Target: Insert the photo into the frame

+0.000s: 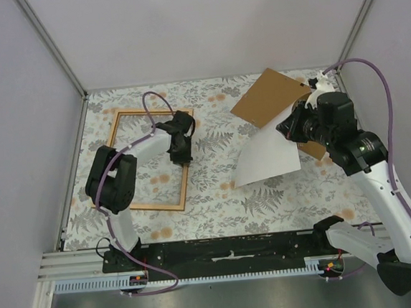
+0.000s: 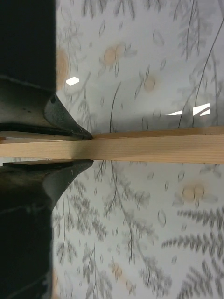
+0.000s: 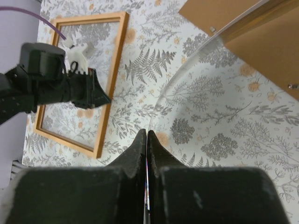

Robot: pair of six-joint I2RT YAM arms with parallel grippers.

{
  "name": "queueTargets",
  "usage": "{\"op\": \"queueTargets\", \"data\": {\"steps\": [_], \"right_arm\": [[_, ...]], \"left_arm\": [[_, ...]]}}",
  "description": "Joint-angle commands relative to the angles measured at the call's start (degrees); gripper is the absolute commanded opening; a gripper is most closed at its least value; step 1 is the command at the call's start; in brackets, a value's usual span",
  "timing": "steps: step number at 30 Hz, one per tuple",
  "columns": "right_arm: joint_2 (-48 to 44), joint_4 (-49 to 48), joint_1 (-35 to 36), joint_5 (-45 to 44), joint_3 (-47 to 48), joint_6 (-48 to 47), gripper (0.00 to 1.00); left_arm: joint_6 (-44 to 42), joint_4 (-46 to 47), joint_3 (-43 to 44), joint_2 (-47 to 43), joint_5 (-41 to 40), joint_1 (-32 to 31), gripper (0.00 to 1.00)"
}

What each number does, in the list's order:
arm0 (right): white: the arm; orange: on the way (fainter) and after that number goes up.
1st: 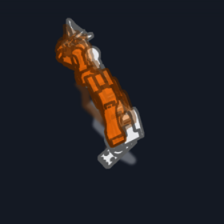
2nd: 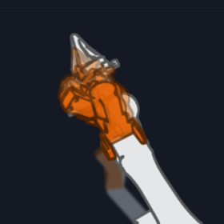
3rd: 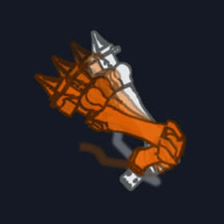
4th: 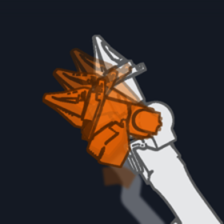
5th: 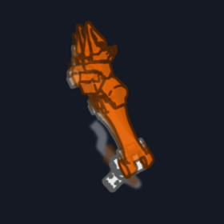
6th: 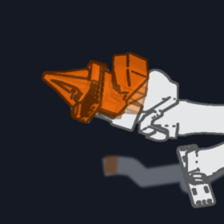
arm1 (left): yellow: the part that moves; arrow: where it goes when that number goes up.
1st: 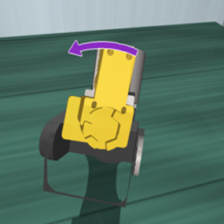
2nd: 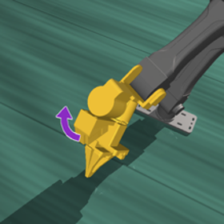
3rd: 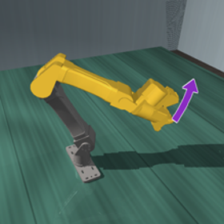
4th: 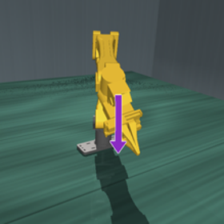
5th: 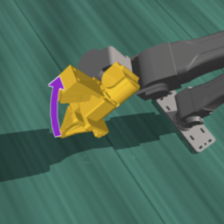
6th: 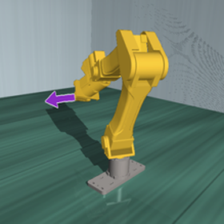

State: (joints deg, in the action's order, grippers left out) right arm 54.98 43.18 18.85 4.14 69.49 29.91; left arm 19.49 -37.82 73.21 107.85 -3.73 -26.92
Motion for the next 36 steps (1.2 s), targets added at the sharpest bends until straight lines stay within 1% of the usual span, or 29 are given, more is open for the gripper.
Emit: {"op": "queueTargets", "data": {"steps": [1,5,8,12,15,18,19,21,24,26,29,31,33,36], "right_arm": [[1.79,-0.82,-0.39,-2.82,7.05,-1.78,0.03],[3.46,-0.55,-0.40,-3.44,10.48,-2.14,0.03],[4.60,-0.55,-0.48,-3.18,12.15,-2.23,0.03],[5.75,-0.55,-0.66,-3.00,13.73,-2.40,0.02],[6.45,-0.73,-0.57,-2.82,14.44,-2.58,0.03],[7.42,-1.51,-0.48,-1.60,14.79,-2.49,0.02],[7.68,-2.21,-0.57,-0.55,14.71,-2.58,0.02],[8.47,-3.62,-0.48,1.56,14.62,-2.31,0.02],[10.84,-5.21,-0.57,4.90,15.14,-1.53,0.01],[12.42,-6.43,-0.57,7.10,15.32,-0.65,0.01],[14.62,-9.59,0.22,9.91,14.62,1.02,0.00],[16.03,-12.32,1.88,11.59,14.27,2.25,0.00],[17.96,-15.21,4.51,11.94,14.62,3.13,0.00],[22.17,-19.00,9.52,12.91,16.89,4.54,0.00]], "left_arm": [[15.64,7.04,-0.70,-3.09,6.01,-5.33,0.15],[27.25,12.32,-2.19,-1.95,5.57,-9.29,0.15],[33.23,14.62,-1.23,-0.02,5.13,-12.19,0.15],[37.28,16.02,2.19,3.14,4.96,-14.91,0.15],[37.29,15.42,6.23,4.47,6.36,-16.15,0.17],[35.98,13.40,8.09,2.90,5.67,-15.98,0.29],[35.10,12.61,8.26,1.24,4.96,-15.71,0.35],[33.87,11.72,6.95,-1.93,5.04,-14.31,0.44],[31.41,10.06,4.23,-7.72,4.78,-10.89,0.54],[29.39,9.00,2.56,-11.33,5.57,-8.08,0.58],[25.88,6.98,0.54,-16.34,8.03,-2.63,0.61],[23.07,4.78,-0.43,-19.42,7.51,1.85,0.61],[20.78,3.90,-1.75,-22.24,8.99,6.67,0.62],[16.65,1.36,-1.23,-24.70,10.49,12.93,0.62]]}}
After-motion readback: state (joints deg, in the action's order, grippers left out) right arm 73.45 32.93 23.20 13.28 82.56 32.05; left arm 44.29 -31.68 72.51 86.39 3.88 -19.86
